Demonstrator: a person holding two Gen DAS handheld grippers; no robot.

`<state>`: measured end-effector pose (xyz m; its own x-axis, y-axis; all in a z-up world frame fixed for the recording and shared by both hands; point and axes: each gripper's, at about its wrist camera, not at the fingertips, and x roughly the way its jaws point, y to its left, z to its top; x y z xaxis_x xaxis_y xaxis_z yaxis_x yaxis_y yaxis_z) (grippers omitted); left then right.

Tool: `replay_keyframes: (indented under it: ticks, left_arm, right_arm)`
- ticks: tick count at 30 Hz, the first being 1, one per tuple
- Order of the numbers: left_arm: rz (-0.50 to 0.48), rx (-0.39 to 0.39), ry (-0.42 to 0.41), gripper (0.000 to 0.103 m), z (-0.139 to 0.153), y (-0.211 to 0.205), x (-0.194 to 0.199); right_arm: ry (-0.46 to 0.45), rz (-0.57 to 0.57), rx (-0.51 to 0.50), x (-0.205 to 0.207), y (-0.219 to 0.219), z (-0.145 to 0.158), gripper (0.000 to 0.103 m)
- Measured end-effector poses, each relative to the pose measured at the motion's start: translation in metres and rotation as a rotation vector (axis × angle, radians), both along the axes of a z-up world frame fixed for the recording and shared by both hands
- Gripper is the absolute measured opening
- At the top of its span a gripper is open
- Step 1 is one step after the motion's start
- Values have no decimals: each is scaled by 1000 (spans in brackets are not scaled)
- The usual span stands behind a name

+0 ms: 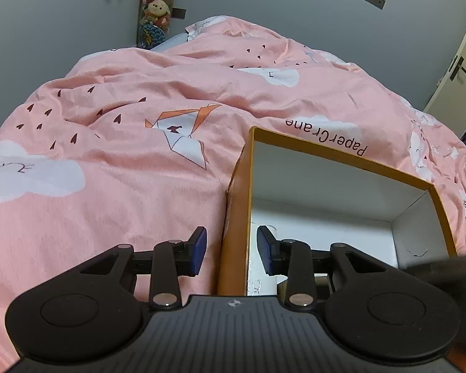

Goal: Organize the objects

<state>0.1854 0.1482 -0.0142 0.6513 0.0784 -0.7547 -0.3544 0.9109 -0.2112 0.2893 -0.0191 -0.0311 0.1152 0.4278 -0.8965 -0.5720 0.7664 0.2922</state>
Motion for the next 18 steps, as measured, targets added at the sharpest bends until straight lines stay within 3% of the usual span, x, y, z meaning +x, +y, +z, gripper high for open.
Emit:
replay_keyframes:
  ticks: [7, 11, 18]
  left_arm:
    - [4, -21, 10, 41, -5, -1, -5]
    - [-2, -24, 5, 41, -4, -2, -5]
    - [-16, -25, -1, 33, -4, -2, -3]
  right_arm:
    - [8, 21, -81, -27, 9, -20, 68]
    - [-7, 8, -105, -31, 14, -26, 63]
    - [-65, -59, -32, -19, 3, -3, 62]
